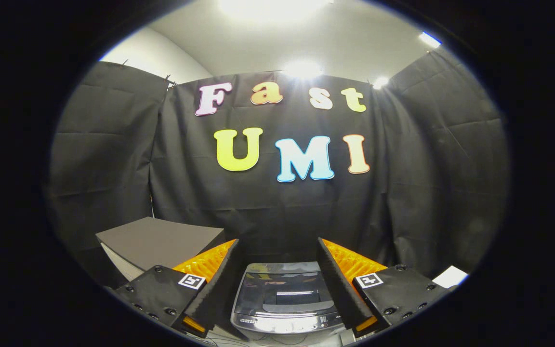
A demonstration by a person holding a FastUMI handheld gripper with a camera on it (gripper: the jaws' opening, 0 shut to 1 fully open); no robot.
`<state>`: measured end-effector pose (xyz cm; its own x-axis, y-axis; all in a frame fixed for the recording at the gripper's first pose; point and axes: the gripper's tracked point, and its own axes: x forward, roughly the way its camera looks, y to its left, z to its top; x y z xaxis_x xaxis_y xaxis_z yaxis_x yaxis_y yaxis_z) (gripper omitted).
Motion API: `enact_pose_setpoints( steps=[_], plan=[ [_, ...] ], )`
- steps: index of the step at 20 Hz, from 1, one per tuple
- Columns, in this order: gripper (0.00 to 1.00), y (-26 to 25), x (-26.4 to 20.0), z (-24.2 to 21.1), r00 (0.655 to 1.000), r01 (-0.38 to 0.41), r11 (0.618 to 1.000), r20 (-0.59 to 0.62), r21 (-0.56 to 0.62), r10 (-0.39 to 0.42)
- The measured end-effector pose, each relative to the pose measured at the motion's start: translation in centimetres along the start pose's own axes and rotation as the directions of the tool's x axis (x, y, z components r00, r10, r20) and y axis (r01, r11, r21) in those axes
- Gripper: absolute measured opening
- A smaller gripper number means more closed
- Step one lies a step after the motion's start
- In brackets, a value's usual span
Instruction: Put the clothes into the washing machine and then close the washing machine lid.
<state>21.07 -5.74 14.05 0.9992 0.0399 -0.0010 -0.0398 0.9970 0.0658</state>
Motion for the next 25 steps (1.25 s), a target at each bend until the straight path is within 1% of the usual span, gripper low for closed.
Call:
enact_pose_setpoints(
  steps=[3, 12, 16, 25],
  plan=[
    [0.97, 0.1, -2.2, 0.5, 1.0, 0.0, 1.0, 0.011, -0.023, 0.0],
    [0.97, 0.7, -7.9, 1.0, 1.0, -0.001, 1.0, 0.029, -0.021, 0.002],
    [0.97, 1.1, -9.8, 1.2, 0.999, 0.009, 1.0, 0.042, -0.009, -0.009],
    [0.97, 1.5, -12.3, 0.9, 0.999, 0.016, 1.0, 0.051, 0.006, -0.016]
  ],
)
